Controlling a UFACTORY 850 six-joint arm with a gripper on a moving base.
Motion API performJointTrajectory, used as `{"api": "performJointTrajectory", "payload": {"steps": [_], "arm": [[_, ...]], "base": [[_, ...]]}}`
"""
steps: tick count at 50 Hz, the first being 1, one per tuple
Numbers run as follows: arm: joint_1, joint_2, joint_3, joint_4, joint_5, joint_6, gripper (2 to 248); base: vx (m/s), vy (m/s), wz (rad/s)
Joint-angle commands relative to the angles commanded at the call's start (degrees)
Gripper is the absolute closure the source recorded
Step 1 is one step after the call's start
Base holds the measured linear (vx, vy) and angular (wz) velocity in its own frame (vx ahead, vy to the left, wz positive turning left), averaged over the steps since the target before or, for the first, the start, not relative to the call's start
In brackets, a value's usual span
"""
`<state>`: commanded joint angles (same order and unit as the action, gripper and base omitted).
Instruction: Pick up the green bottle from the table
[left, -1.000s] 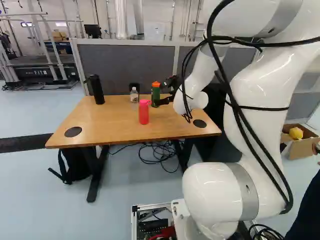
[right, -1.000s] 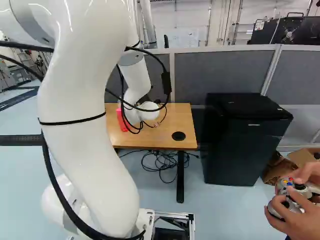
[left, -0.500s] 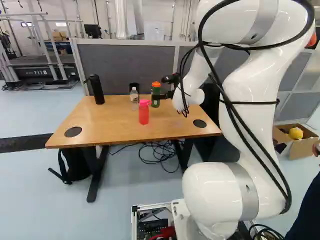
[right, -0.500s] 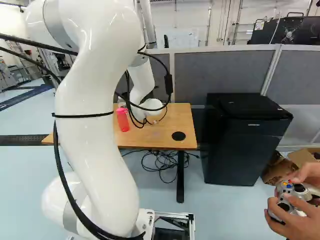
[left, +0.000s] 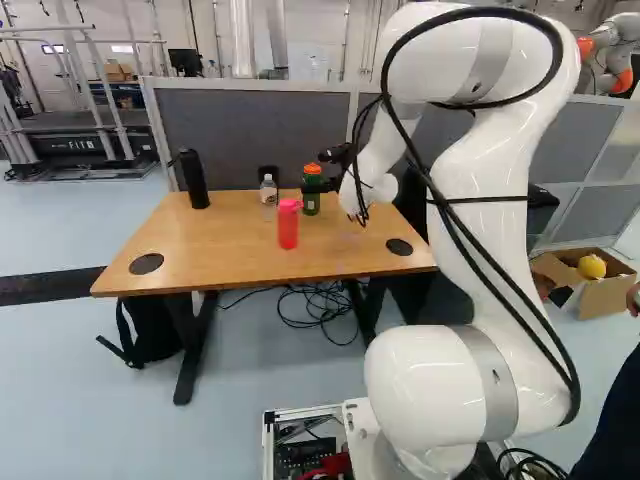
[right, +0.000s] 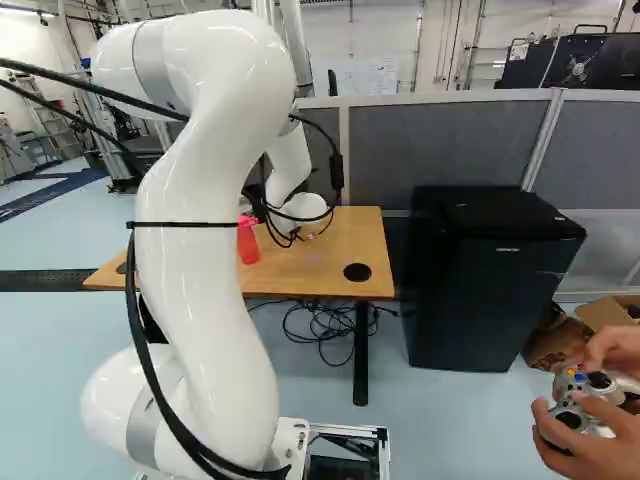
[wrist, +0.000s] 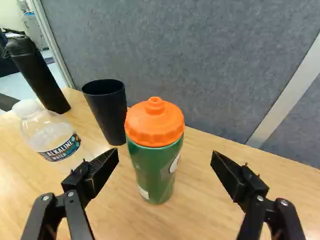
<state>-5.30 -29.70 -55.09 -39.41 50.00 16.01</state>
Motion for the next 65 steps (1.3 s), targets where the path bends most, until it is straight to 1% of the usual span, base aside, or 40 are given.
{"api": "performJointTrajectory", "payload": {"steps": [14, 15, 19, 20, 24, 25, 29, 30, 35, 36, 53, 65], "arm": [[0.3, -1.5, -2.0, 0.0, 0.0, 0.0, 3], [0.3, -1.6, -2.1, 0.0, 0.0, 0.0, 13], [0.4, -1.9, -2.5, 0.0, 0.0, 0.0, 13], [0.4, -1.9, -2.6, 0.0, 0.0, 0.0, 51], [0.5, -2.2, -3.0, 0.0, 0.0, 0.0, 51], [0.5, -2.2, -3.0, 0.0, 0.0, 0.0, 89], [0.6, -2.4, -3.3, 0.0, 0.0, 0.0, 89], [0.6, -2.5, -3.4, 0.0, 0.0, 0.0, 124], [0.7, -2.7, -3.6, 0.0, 0.0, 0.0, 124], [0.7, -2.7, -3.7, 0.0, 0.0, 0.0, 128], [0.8, -2.8, -3.8, 0.0, 0.0, 0.0, 128], [1.0, -0.5, -2.2, 0.0, 0.0, 0.0, 128]], "base": [[0.0, 0.0, 0.0], [0.0, 0.0, 0.0], [0.0, 0.0, 0.0], [0.0, 0.0, 0.0], [0.0, 0.0, 0.0], [0.0, 0.0, 0.0], [0.0, 0.0, 0.0], [0.0, 0.0, 0.0], [0.0, 0.0, 0.0], [0.0, 0.0, 0.0], [0.0, 0.0, 0.0], [0.0, 0.0, 0.0]]}}
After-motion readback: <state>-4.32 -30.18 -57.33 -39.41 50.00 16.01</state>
